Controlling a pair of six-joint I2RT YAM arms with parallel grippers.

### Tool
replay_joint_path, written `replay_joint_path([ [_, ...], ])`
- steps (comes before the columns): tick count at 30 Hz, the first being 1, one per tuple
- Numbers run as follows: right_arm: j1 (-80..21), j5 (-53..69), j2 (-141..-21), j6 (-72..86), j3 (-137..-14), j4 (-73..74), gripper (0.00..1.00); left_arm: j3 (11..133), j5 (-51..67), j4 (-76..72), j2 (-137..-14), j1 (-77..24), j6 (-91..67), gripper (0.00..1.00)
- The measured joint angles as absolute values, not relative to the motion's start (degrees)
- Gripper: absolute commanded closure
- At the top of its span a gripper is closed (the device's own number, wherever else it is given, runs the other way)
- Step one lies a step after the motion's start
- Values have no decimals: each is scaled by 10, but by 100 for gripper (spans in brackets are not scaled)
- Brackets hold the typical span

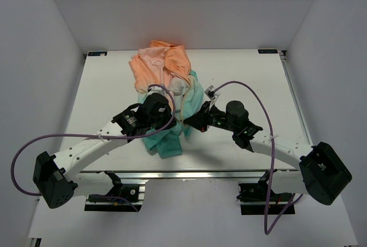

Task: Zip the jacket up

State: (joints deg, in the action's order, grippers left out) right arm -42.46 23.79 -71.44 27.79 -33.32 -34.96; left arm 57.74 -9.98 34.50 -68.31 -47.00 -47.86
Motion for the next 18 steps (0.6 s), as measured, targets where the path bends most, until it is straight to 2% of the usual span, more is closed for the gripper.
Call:
replay_joint_path([
  [18, -425, 245, -711, 284, -332, -359, 100, 577, -98, 343, -683, -470, -479, 100],
])
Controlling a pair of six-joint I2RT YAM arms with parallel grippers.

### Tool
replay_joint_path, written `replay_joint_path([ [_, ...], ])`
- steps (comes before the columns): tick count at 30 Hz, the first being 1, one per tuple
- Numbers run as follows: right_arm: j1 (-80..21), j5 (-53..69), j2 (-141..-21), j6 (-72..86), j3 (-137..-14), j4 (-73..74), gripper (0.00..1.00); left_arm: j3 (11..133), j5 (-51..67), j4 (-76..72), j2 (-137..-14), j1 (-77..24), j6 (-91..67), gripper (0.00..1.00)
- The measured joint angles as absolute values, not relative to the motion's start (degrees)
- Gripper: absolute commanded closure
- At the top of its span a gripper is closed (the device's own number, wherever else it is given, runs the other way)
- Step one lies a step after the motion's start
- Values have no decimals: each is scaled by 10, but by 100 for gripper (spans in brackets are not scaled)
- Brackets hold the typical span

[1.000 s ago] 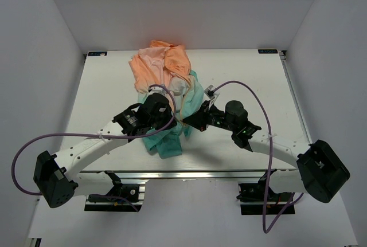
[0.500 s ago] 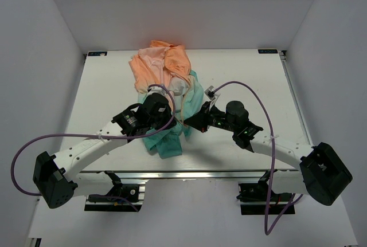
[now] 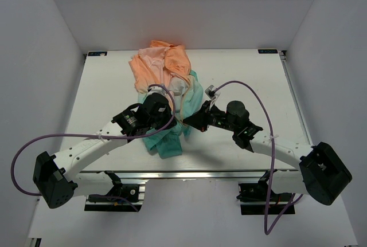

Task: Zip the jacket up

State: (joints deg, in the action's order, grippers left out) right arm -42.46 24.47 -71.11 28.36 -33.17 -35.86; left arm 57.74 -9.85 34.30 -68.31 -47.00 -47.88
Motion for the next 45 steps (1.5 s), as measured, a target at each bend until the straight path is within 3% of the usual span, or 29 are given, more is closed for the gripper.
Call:
replay_joint_path([
  [45, -425, 246, -707, 269, -332, -336, 100, 574, -92, 340, -681, -470, -481, 100],
])
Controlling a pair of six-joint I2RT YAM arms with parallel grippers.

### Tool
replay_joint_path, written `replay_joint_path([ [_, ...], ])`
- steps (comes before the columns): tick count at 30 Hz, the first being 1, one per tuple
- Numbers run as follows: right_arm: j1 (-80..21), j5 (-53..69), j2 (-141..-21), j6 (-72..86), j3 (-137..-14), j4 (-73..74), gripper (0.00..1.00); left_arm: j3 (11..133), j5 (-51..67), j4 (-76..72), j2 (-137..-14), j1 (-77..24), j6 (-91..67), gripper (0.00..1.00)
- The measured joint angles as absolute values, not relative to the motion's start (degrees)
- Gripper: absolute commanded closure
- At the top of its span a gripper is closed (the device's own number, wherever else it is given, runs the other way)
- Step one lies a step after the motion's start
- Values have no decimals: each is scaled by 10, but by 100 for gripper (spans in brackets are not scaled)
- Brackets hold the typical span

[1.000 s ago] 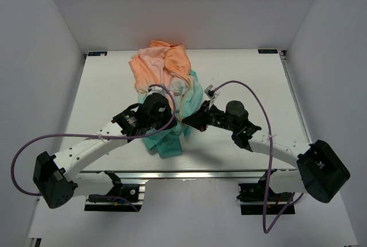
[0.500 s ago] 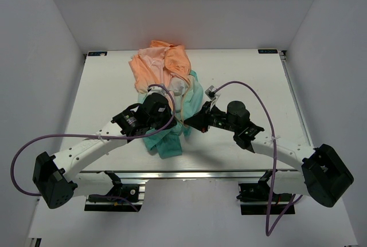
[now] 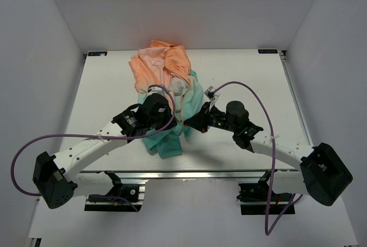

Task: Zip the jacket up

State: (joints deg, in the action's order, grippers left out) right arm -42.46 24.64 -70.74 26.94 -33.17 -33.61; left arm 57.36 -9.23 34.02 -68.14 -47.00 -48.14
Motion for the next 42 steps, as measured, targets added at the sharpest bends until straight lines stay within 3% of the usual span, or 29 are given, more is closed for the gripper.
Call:
replay_joint_path([
  [22, -425, 246, -733, 281, -333, -374, 100, 568, -75, 326, -682, -470, -484, 100],
  [42, -425, 258, -752, 326, -345, -379, 100, 506, -34, 266, -635, -489, -393, 100],
])
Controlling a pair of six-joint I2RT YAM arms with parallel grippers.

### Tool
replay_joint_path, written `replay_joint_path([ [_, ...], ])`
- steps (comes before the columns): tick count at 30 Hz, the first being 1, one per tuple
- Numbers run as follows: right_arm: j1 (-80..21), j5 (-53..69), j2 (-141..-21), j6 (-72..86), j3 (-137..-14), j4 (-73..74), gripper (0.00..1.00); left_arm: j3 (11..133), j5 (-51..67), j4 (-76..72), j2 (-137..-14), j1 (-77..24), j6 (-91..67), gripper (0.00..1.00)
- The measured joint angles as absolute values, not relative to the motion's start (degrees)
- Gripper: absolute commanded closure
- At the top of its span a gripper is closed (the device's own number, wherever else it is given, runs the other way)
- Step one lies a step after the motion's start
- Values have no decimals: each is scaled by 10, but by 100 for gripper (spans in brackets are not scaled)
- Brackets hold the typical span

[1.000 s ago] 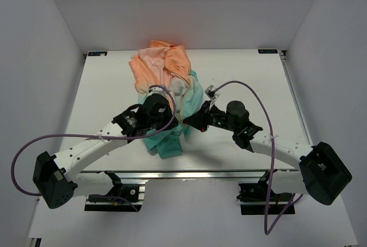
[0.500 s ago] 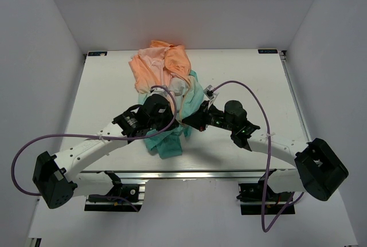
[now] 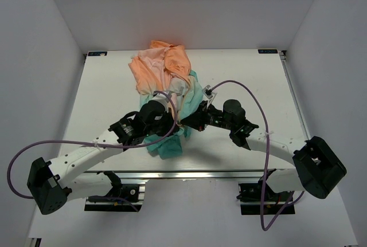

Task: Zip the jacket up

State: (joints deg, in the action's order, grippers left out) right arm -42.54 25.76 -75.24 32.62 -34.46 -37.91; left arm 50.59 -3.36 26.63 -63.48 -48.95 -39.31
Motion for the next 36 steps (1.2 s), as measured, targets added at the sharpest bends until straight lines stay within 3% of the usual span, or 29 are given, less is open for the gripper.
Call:
replay_joint_path([
  [5, -425, 263, -753, 336, -345, -377, 100, 504, -43, 274, -632, -491, -401, 72],
  [15, -470, 256, -757, 388, -311, -382, 100, 462, -52, 290, -592, -494, -452, 67],
  [19, -484, 253, -772, 420, -298, -402, 100, 442, -53, 308, -566, -494, -480, 55],
  [22, -485, 244, -778, 436, -297, -406, 100, 426, -55, 320, -531, -494, -500, 34],
  [25, -486, 237, -787, 454, -295, -420, 100, 404, -58, 331, -488, -494, -525, 21],
  [36, -489, 237, -819, 524, -278, -487, 100, 277, -24, 267, -414, -494, -575, 18],
])
